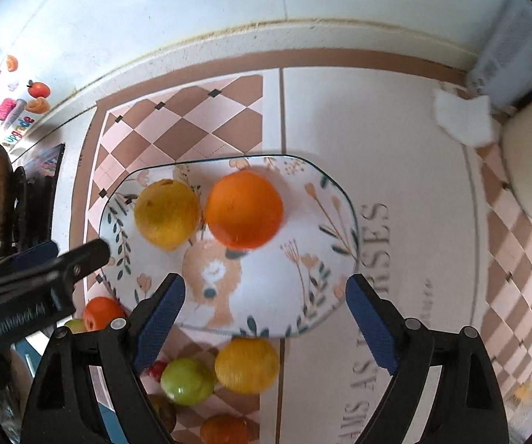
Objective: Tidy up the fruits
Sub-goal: 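Lower both held fruits onto the floral plate and open both tools, then lift both tools away from the plate toward the loose fruits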
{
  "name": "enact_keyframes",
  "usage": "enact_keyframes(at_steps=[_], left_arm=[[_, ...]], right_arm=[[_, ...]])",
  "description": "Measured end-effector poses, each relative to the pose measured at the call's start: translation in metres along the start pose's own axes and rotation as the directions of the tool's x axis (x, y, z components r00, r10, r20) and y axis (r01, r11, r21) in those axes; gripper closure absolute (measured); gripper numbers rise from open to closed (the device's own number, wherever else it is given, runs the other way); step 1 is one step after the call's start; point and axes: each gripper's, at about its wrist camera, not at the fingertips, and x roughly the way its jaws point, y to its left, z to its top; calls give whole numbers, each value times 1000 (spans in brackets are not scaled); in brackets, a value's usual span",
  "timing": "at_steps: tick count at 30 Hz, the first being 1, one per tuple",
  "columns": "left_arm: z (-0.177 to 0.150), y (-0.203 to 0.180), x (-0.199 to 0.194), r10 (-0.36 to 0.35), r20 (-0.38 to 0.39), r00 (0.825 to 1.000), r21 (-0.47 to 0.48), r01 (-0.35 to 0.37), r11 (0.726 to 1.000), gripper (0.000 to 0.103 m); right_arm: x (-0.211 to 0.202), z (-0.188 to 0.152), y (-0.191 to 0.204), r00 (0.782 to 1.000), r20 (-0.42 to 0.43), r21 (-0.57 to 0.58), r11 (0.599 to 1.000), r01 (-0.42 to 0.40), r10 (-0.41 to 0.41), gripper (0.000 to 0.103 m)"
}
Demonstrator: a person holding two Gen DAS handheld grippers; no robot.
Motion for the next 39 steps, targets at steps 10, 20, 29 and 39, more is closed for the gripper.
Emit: enact_keyframes(at_steps=[10, 20, 29, 39], left_arm=[[-55, -8, -66, 48, 148, 988, 57, -57, 997, 19], [-106, 2, -119, 23, 227, 974, 49, -35, 998, 19], [-133, 4, -165, -22, 284, 959, 66, 3, 998, 19], [-134, 19, -151, 10, 332, 943, 16, -16, 1000, 19]], right_arm=[[-60, -62, 17, 995, 99, -19, 999, 30, -28, 12], [-121, -109, 26, 981, 192, 2, 1000, -2, 2, 12], [-164, -139, 37, 967, 254, -4, 1000, -19, 19, 12], [-105, -140, 11, 985, 150, 84, 992, -99, 86, 12]])
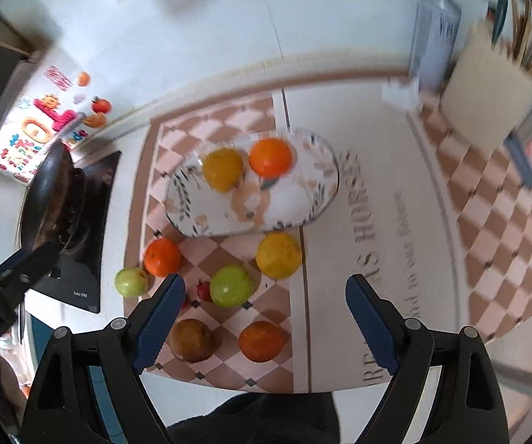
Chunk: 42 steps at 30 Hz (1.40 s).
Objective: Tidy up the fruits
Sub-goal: 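Lift both tools away from the plate toward the loose fruits, then grasp a yellow citrus with the right tool while the left tool grasps a green apple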
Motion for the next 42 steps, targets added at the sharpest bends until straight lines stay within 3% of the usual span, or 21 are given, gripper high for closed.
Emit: enact_keyframes(at_steps=[3, 12, 15, 16, 18, 20, 25, 29, 36, 38, 42], left_arm=[[-2, 4, 30, 38, -78, 996, 15, -37, 999, 5], [-25, 11, 105, 133, -253, 958, 61, -121, 991, 5], [-24, 24, 116, 141, -282, 949, 29, -139, 990, 5], [-23, 31, 118, 149, -290, 945, 16, -150, 988, 5], [-19, 44, 120, 153, -299, 942, -13, -164, 986, 5], [-16, 61, 120, 166, -306, 937, -45, -188, 981, 5], [-21, 93, 130, 176, -363, 915, -76, -217, 973, 5], [-31, 109, 145, 169, -410, 897, -104, -230, 968, 5], [-39, 121, 183, 50, -458, 888, -196, -156, 968, 5], [-39, 119, 194, 27, -466, 885, -196, -133, 972, 7], [-40, 113, 215, -18, -487, 873, -195, -89, 977, 26]], right_arm=[[40, -1, -13, 998, -65, 37, 999, -15, 17, 12], [151, 7, -37, 979, -193, 137, 990, -33, 59, 14], [173, 12, -38, 977, -208, 133, 991, -28, 55, 22], [180, 13, -38, 976, -211, 130, 991, -27, 55, 30], [190, 14, -38, 973, -219, 127, 991, -51, 78, 36], [192, 13, -36, 974, -209, 110, 992, -65, 87, 41], [188, 3, -26, 973, -232, 14, 1000, -12, 15, 41], [185, -10, -31, 964, -264, 15, 1000, -15, 19, 41], [180, -14, -42, 962, -274, 17, 1000, 17, -12, 41], [179, -15, -43, 960, -278, 10, 1000, 25, -22, 41], [179, -14, -41, 958, -283, 1, 999, 34, -32, 41]])
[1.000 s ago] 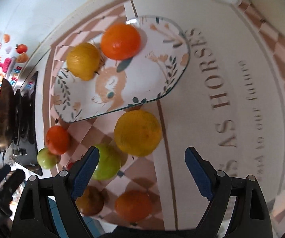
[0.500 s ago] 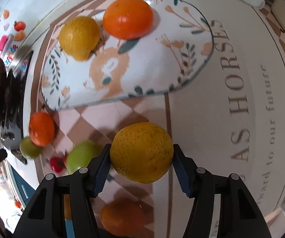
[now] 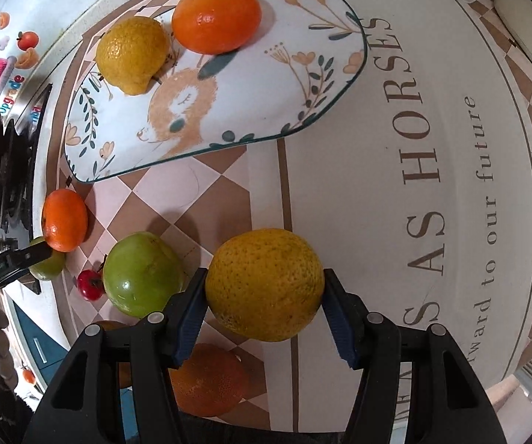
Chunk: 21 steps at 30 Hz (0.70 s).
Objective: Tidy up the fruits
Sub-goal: 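Grasp a yellow citrus with the right tool while the left tool grasps a green apple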
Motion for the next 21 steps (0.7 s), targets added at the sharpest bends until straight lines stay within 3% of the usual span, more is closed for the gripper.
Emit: enact_keyframes(at_steps=[3, 7, 13, 16, 21], left_arm=[[-1, -7, 6, -52, -2, 999, 4, 52, 999, 42], [-18, -25, 5, -14, 7, 1000, 58, 14, 998, 42], [-57, -52, 7, -55, 0, 998, 104, 55, 993, 42], [-58, -54, 5, -45, 17, 999, 94, 43, 995, 42], [-58, -50, 7, -28, 12, 1000, 90, 27, 996, 42]], right_arm=[[0, 2, 5, 1000, -5, -9, 1000, 10, -10, 41], [0, -2, 5, 1000, -22, -25, 1000, 16, -17, 41], [2, -11, -8, 1000, -30, 6, 1000, -7, 7, 41], [3, -6, -19, 999, -24, 48, 998, -33, 35, 41], [2, -7, -16, 1000, -7, 21, 1000, -16, 16, 41]])
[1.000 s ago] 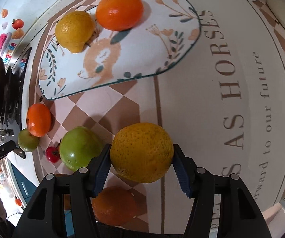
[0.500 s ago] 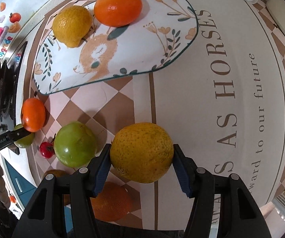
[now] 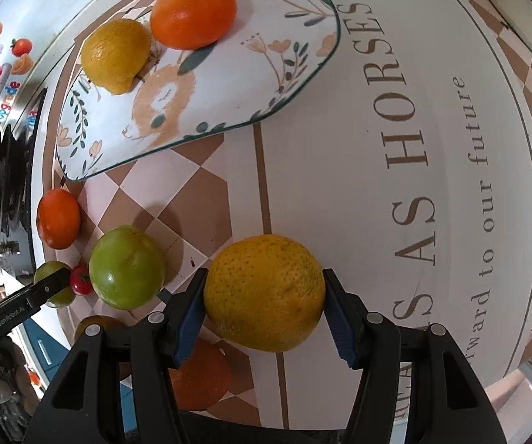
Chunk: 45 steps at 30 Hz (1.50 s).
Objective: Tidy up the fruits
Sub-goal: 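Grasp a yellow citrus with the right tool while the left tool grasps a green apple, then place both held fruits on the floral plate and open both tools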
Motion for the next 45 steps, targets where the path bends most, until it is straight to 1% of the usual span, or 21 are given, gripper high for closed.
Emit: enact_keyframes(at_steps=[4, 8, 10, 13, 14, 16, 18, 21, 25, 28, 30, 34, 37, 39, 40, 41, 42, 43, 45], left_arm=[[-5, 8, -2, -30, -4, 1000, -14, 30, 999, 43], [-11, 10, -30, -78, 36, 996, -16, 79, 997, 43], [-8, 4, -53, -125, 72, 990, -8, 126, 992, 43], [6, -8, -86, -180, 123, 976, 14, 179, 984, 43], [15, -16, -99, -201, 144, 969, 20, 200, 980, 42], [40, -24, -110, -219, 161, 962, 41, 215, 976, 42], [65, -35, -113, -214, 174, 961, 51, 208, 977, 42], [103, -48, -106, -178, 175, 968, 59, 170, 984, 42], [152, -60, -81, -147, 110, 983, 52, 142, 989, 42], [179, -65, -61, -102, 77, 992, 47, 99, 994, 42], [191, -67, -50, -91, 47, 995, 41, 89, 995, 42], [202, -70, -33, -95, -8, 995, 36, 95, 995, 42], [204, -74, -25, -82, -43, 996, 40, 84, 996, 42], [204, -74, -21, -70, -57, 996, 31, 72, 997, 41], [204, -74, -21, -71, -49, 996, 29, 73, 997, 41], [205, -74, -22, -82, -46, 996, 28, 83, 996, 40], [205, -74, -23, -85, -46, 995, 27, 87, 996, 38], [205, -74, -25, -84, -44, 996, 29, 85, 996, 31], [208, -74, -28, -80, -35, 996, 33, 81, 996, 23]], right_arm=[[-5, -5, 9, 1000, 21, -7, 1000, -7, 7, 42], [-23, -6, 24, 997, 62, -17, 999, -39, 40, 42], [-36, -2, 27, 994, 87, -19, 998, -62, 64, 42], [-54, 13, 31, 988, 125, -26, 996, -86, 88, 42], [-59, 19, 32, 986, 136, -25, 996, -91, 94, 42], [-64, 40, 29, 985, 148, -25, 996, -86, 89, 42], [-61, 62, 28, 987, 147, -24, 997, -67, 70, 42], [-47, 96, 24, 992, 123, -39, 999, -7, 11, 42], [-28, 123, 20, 995, 85, -77, 995, 64, -58, 42], [-22, 135, 22, 994, 71, -101, 991, 88, -82, 42], [-20, 141, 22, 995, 56, -107, 990, 91, -85, 42], [-15, 149, 26, 996, 30, -115, 990, 88, -85, 41], [-11, 150, 30, 996, 14, -122, 988, 91, -90, 41], [-10, 151, 33, 996, 7, -122, 989, 87, -87, 30], [-12, 151, 36, 996, 13, -122, 989, 84, -83, 16], [-14, 151, 38, 996, 19, -122, 989, 84, -83, 12], [-17, 152, 39, 996, 22, -121, 989, 87, -85, 12], [-19, 152, 39, 996, 25, -119, 989, 89, -87, 12], [-25, 150, 41, 996, 33, -116, 989, 91, -88, 12]])
